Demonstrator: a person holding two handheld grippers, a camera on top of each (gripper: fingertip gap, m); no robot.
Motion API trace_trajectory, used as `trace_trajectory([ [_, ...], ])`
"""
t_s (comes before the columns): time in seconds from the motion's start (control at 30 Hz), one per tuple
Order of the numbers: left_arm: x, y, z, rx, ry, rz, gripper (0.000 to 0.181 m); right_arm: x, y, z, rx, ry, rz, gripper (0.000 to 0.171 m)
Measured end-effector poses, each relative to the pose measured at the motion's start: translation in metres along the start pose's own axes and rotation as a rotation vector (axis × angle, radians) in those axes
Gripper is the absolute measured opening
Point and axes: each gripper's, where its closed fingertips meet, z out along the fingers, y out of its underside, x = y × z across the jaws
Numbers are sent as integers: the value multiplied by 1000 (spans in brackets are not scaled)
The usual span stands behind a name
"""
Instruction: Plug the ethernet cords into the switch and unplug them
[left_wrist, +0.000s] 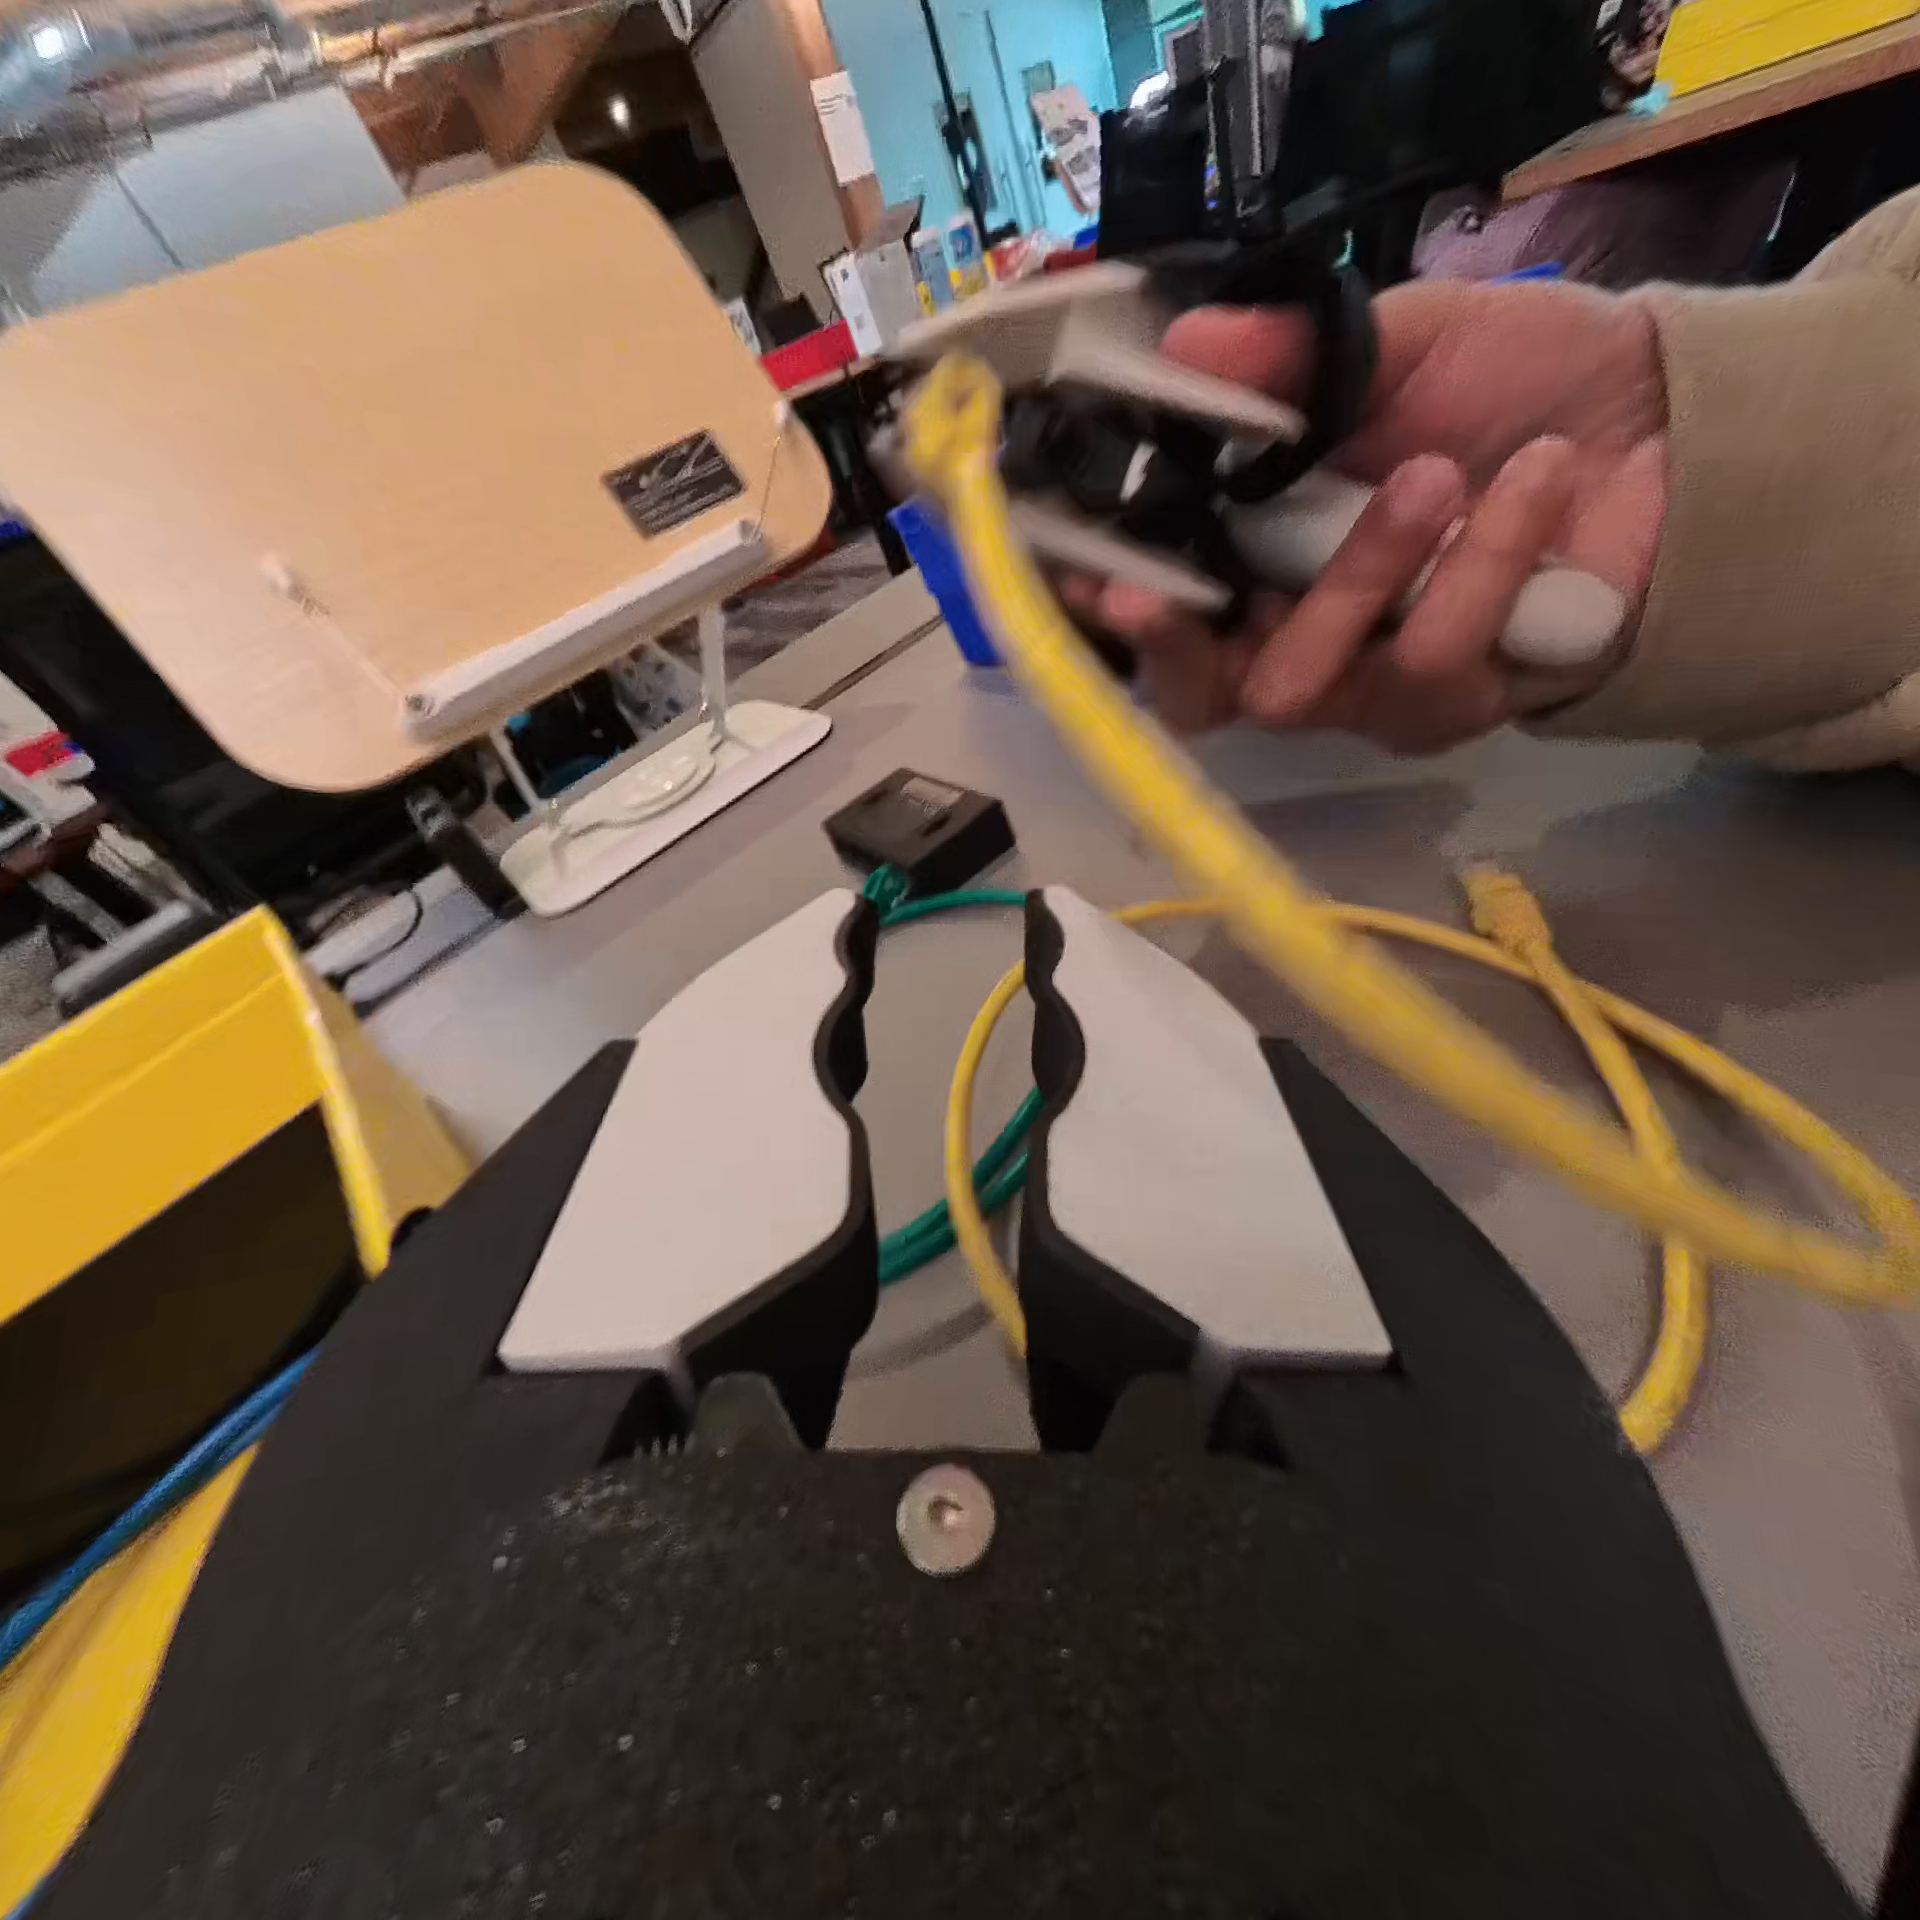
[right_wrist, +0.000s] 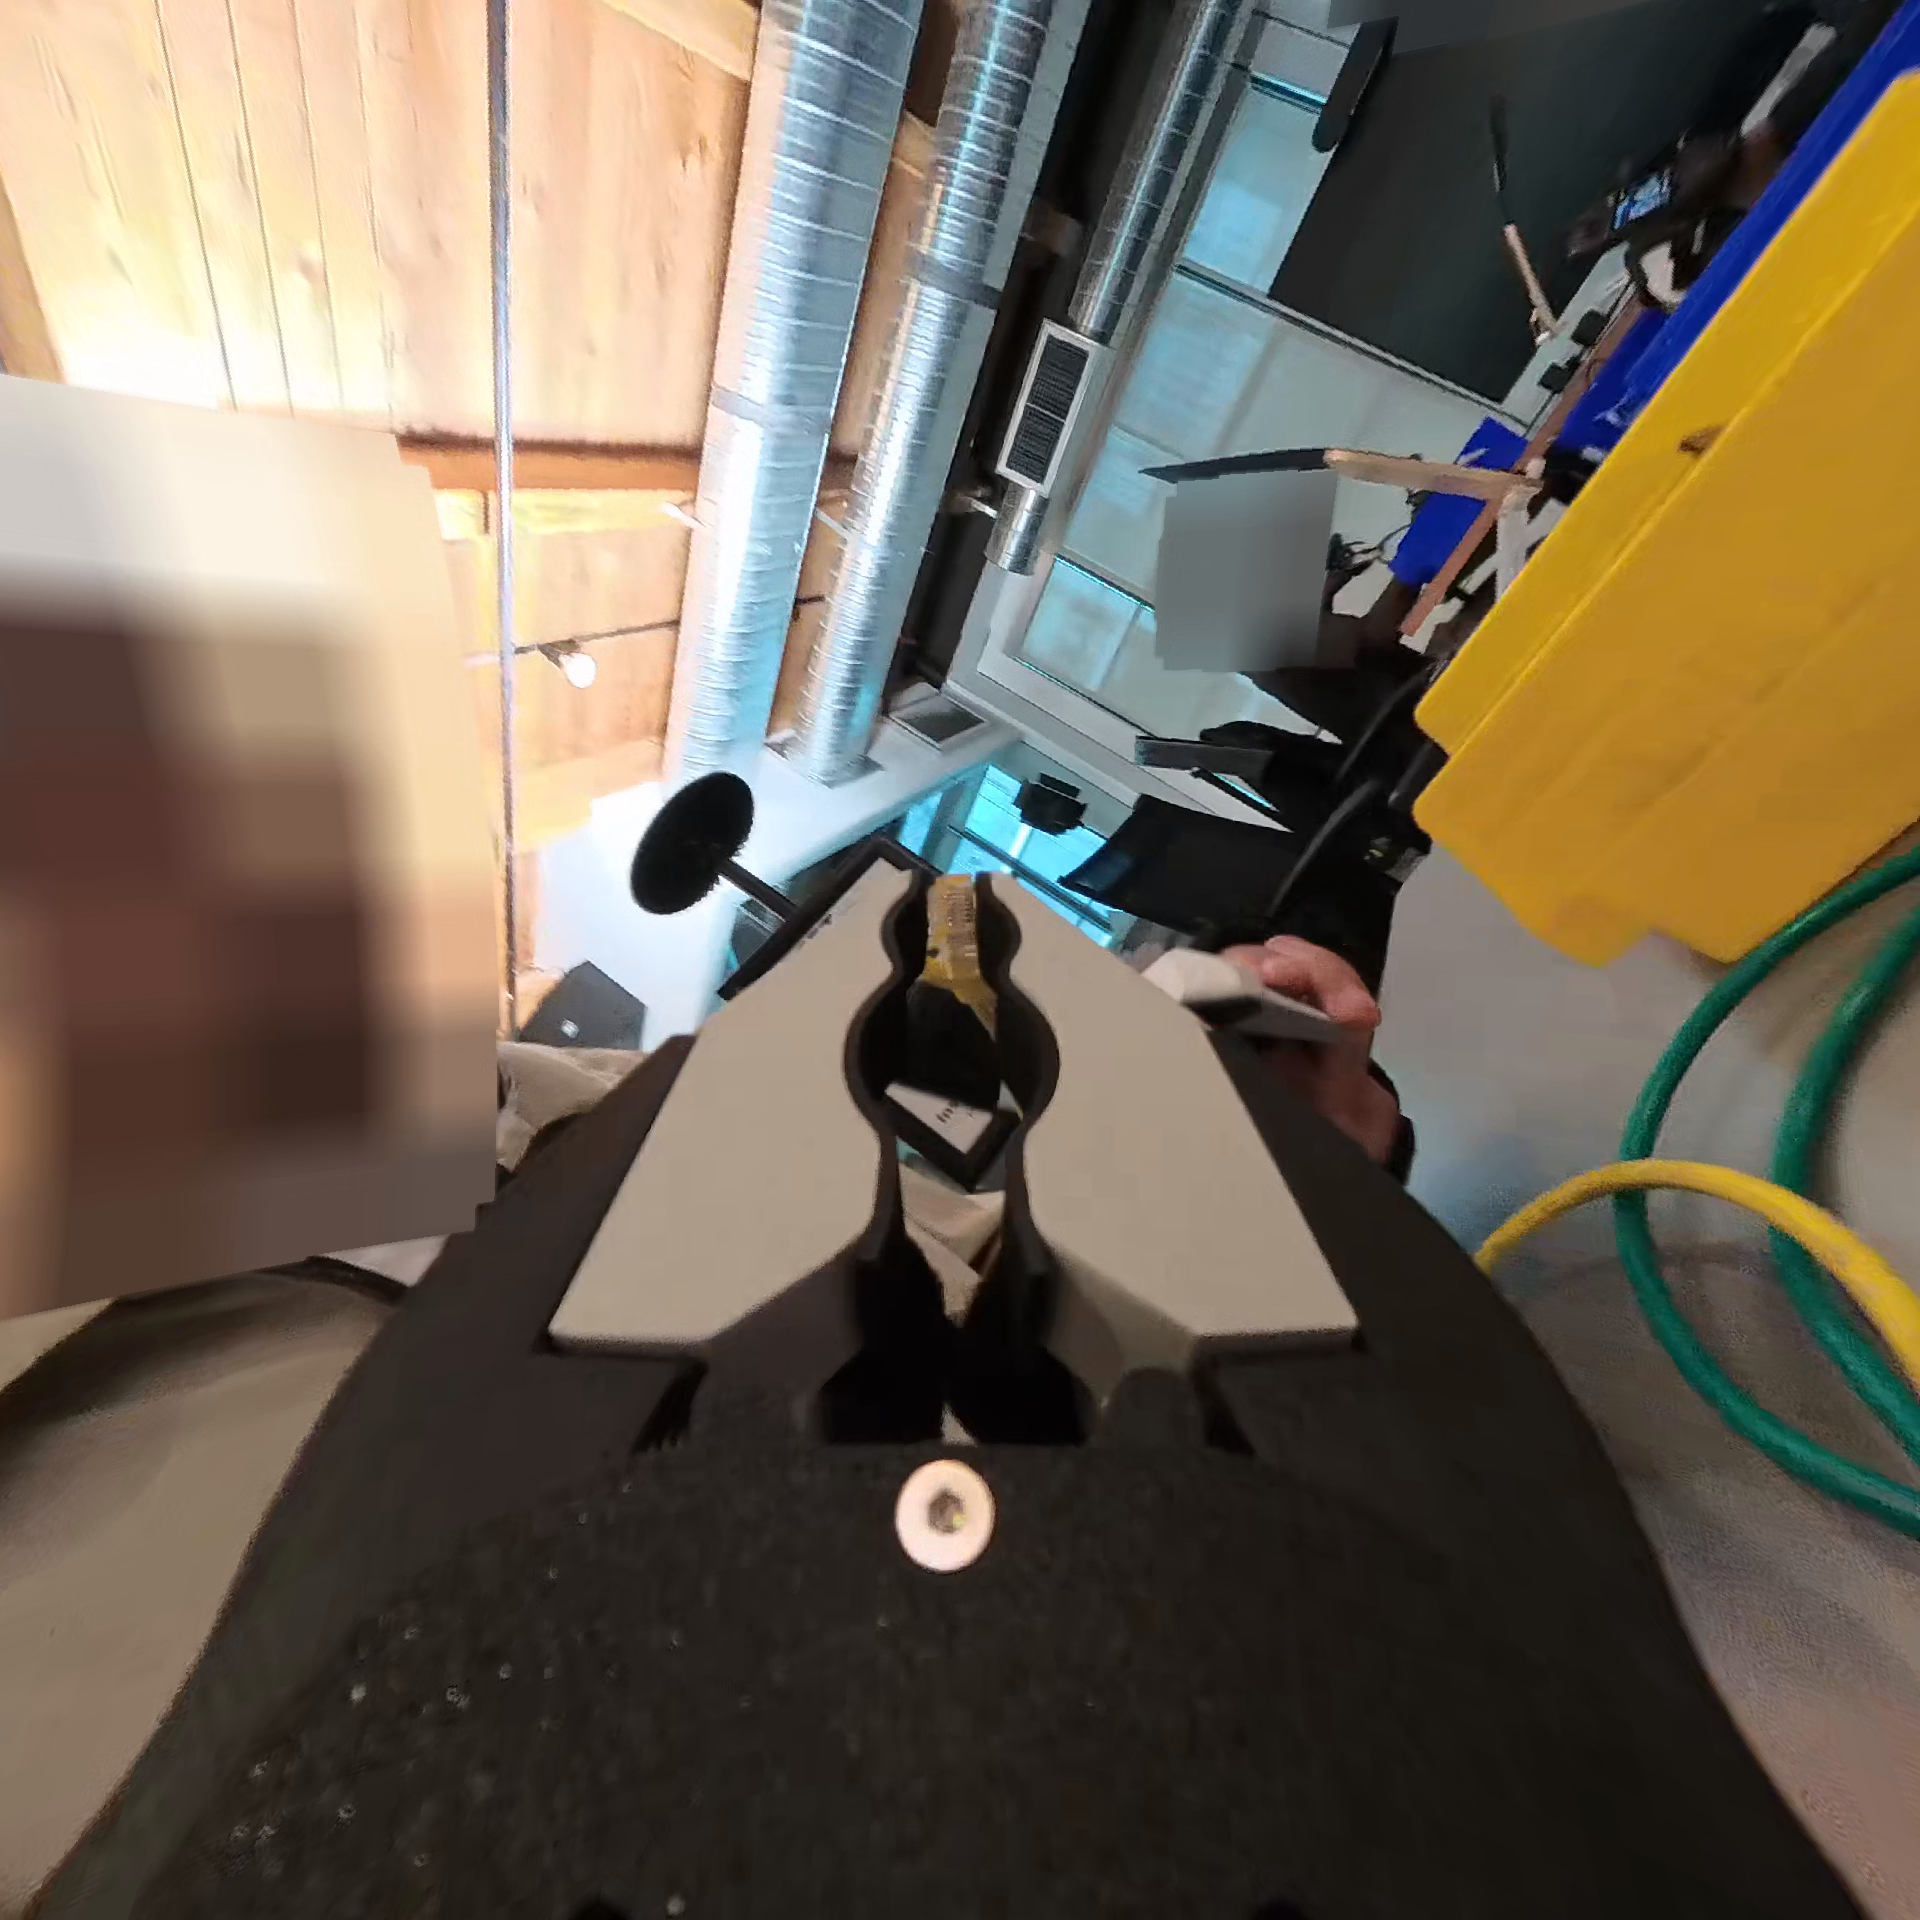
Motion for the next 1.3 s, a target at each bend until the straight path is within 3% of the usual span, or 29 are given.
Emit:
trace_trajectory([
  [0.2, 8, -27, 13, 88, -98, -9, 27, 36, 22, 7, 4, 48, 155, 8],
  [0.37, 1, -31, 8, 101, -118, -38, 10, 46, 27, 10, 24, 46, 202, 9],
  [0.5, 0, -25, 10, 63, -83, -88, 10, 51, 25, 7, 52, 50, 244, 10],
  [0.7, -9, -21, 7, 34, -83, -156, 11, 52, 19, -2, -47, 234, 15, 17],
  [0.8, -26, -11, 0, 0, -141, -191, 10, 59, 1, -24, -97, 459, -234, 21],
  [0.97, -53, 11, -11, -74, -244, -288, 10, 107, -54, -119, -99, 1279, -661, 45],
  [1.07, -56, 16, -9, -99, -251, -312, 10, 118, -70, -134, -82, 1500, -809, 63],
  [1.17, -51, 16, -4, -93, -215, -342, 10, 147, -68, -145, -159, 1701, -762, 80],
  [1.3, -43, 12, -1, -77, -174, -348, 10, 171, -77, -142, -94, 1779, -711, 79],
])
